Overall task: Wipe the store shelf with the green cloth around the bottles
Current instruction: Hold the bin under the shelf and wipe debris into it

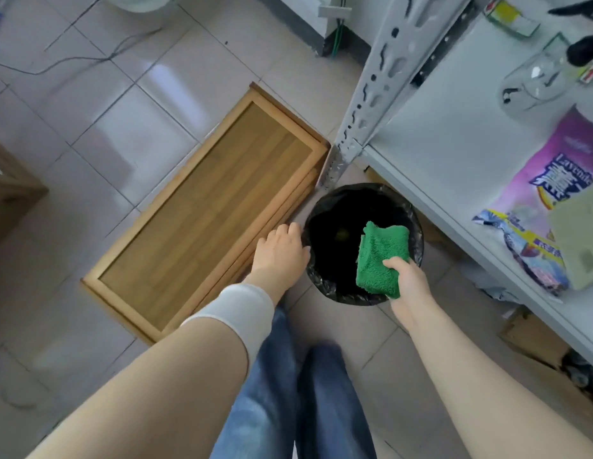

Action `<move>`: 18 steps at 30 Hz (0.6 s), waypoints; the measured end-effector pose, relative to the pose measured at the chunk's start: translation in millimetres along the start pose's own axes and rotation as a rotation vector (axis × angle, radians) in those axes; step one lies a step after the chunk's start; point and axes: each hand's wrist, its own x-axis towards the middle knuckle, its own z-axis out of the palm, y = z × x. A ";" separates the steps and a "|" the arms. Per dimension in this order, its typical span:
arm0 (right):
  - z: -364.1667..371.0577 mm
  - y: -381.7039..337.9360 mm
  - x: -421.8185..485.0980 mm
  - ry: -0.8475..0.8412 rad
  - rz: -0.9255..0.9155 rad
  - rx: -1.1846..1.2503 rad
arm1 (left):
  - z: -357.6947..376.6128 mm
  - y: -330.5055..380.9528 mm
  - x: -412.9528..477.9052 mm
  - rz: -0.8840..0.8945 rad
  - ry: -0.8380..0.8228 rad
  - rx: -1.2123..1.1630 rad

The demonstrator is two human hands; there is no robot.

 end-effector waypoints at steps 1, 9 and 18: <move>-11.1 5.7 0.5 -0.012 -0.006 0.011 | 15.7 3.7 -6.1 -0.064 -0.035 -0.094; -55.8 48.4 39.3 -0.116 -0.004 0.174 | 117.2 1.2 10.5 -0.486 -0.150 -0.700; -62.2 63.5 101.3 -0.227 -0.056 0.334 | 180.1 -6.1 56.8 -0.508 0.045 -1.405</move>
